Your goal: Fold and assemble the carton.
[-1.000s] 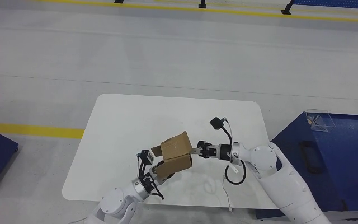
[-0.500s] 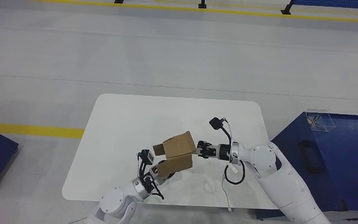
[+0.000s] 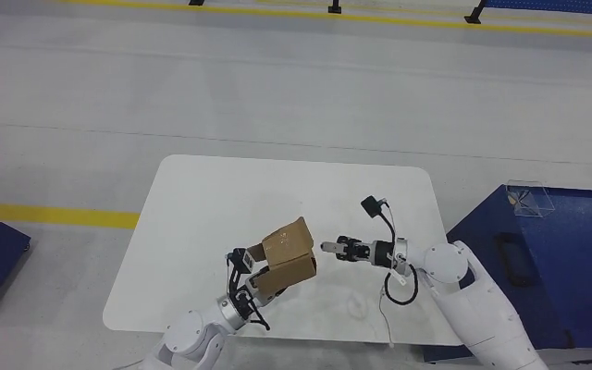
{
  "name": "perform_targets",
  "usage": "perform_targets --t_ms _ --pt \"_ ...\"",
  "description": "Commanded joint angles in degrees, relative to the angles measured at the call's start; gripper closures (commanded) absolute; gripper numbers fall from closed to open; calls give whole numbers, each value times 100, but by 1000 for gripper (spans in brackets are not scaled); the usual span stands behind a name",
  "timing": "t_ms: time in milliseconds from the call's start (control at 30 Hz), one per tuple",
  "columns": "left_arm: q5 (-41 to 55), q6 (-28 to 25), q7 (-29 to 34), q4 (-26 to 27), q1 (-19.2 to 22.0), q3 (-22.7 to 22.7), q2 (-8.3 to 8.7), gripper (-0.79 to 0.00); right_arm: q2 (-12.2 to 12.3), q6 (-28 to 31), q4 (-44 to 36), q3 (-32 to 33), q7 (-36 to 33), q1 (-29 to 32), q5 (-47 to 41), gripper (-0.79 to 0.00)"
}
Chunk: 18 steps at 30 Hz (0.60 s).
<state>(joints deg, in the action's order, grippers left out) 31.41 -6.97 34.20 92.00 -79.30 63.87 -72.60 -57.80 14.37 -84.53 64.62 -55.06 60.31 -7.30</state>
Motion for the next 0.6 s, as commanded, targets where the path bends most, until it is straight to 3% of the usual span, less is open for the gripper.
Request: perform_targets --t_ms 0,300,567 --pt "-25 14 27 -6 14 -46 -6 0 -25 18 -29 -106 24 -33 30 -785" --pt "-46 -14 167 6 12 -37 3 0 -82 78 15 -186 181 -189 -33 -785" --pt "17 -56 372 -26 47 -17 10 0 67 667 101 1015 806 235 -941 -785"
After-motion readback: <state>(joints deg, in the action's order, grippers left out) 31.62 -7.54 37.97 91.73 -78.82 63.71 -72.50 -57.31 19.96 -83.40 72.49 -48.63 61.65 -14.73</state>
